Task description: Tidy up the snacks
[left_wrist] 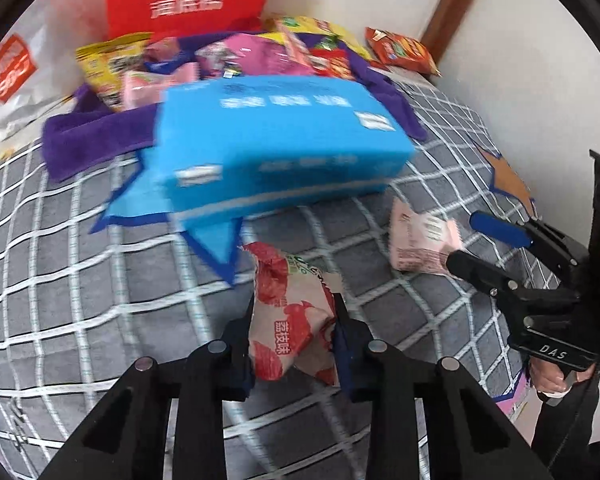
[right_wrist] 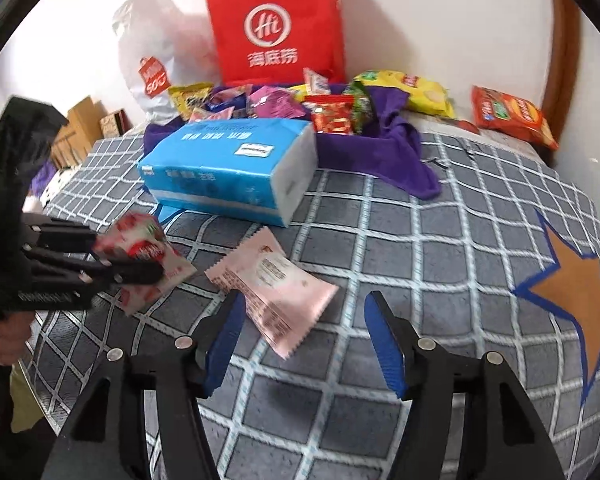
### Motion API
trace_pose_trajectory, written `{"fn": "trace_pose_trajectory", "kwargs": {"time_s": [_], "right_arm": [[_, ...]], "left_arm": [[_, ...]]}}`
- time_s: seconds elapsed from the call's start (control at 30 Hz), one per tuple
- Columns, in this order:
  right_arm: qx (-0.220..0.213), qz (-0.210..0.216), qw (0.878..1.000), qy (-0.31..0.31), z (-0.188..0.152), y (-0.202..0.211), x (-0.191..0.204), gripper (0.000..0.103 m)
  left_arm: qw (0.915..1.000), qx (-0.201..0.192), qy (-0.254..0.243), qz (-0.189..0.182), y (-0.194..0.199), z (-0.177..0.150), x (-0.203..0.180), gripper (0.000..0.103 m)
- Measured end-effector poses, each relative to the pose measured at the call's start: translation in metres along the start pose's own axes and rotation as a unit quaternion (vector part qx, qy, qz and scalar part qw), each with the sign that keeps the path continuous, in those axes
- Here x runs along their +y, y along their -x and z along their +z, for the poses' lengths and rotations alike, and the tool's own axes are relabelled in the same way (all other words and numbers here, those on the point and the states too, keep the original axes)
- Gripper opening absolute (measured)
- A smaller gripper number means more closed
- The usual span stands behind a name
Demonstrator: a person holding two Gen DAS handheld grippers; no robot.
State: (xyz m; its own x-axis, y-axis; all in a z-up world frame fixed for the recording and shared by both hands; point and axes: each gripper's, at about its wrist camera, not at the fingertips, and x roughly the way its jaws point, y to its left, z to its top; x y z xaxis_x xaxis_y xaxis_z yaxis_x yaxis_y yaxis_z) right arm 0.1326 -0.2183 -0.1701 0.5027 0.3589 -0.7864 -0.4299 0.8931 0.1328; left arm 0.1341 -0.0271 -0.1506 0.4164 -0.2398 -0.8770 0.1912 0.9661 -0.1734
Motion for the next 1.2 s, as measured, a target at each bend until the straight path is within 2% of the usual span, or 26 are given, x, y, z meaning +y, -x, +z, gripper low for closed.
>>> {"fn": "trace_pose_trajectory", "kwargs": {"time_s": [0.1, 0.23, 0.4, 0.47, 0.57, 0.73, 0.83, 0.93, 0.97, 1.03, 1.2], "right_arm": [[0.012, 0.009, 0.999, 0.029, 0.007, -0.013, 0.010, 0.062], [0.022, 0.014, 0.998, 0.065, 0.013, -0.025, 0.020, 0.062], [0.047, 0.023, 0.993, 0.109, 0.011, -0.034, 0.031, 0.062], [0.055, 0.027, 0.992, 0.110, 0.008, -0.033, 0.032, 0.059], [0.054, 0.032, 0.994, 0.092, 0.005, -0.031, 0.032, 0.054], [0.053, 0.027, 0.998, 0.028, 0.012, -0.036, 0.029, 0.057], [0.049, 0.007, 0.999, 0.009, 0.016, -0.041, 0.032, 0.057], [0.045, -0.024, 0.999, -0.014, 0.016, -0.040, 0.031, 0.041], [0.045, -0.023, 0.998, -0.022, 0.016, -0.039, 0.031, 0.040], [0.046, -0.023, 0.998, -0.037, 0.014, -0.034, 0.030, 0.036], [0.035, -0.037, 0.996, -0.071, 0.004, -0.014, 0.033, 0.036]], "left_arm": [[0.9999, -0.004, 0.014, 0.008, 0.004, 0.000, 0.016, 0.029], [0.9995, -0.004, 0.030, -0.005, 0.006, -0.001, 0.029, 0.029], [0.9993, -0.004, 0.033, -0.016, 0.005, -0.003, 0.031, 0.029], [0.9992, -0.005, 0.034, -0.020, 0.006, -0.003, 0.032, 0.029], [0.9989, -0.007, 0.037, -0.026, 0.006, -0.004, 0.033, 0.029], [0.9988, -0.009, 0.037, -0.031, 0.011, -0.007, 0.037, 0.029], [0.9985, -0.013, 0.043, -0.031, 0.015, -0.010, 0.041, 0.029], [0.9981, -0.019, 0.047, -0.035, 0.021, -0.011, 0.043, 0.026], [0.9981, -0.021, 0.046, -0.035, 0.023, -0.012, 0.043, 0.026], [0.9980, -0.025, 0.043, -0.039, 0.027, -0.012, 0.042, 0.025], [0.9975, -0.039, 0.035, -0.049, 0.040, -0.014, 0.040, 0.024]]}}
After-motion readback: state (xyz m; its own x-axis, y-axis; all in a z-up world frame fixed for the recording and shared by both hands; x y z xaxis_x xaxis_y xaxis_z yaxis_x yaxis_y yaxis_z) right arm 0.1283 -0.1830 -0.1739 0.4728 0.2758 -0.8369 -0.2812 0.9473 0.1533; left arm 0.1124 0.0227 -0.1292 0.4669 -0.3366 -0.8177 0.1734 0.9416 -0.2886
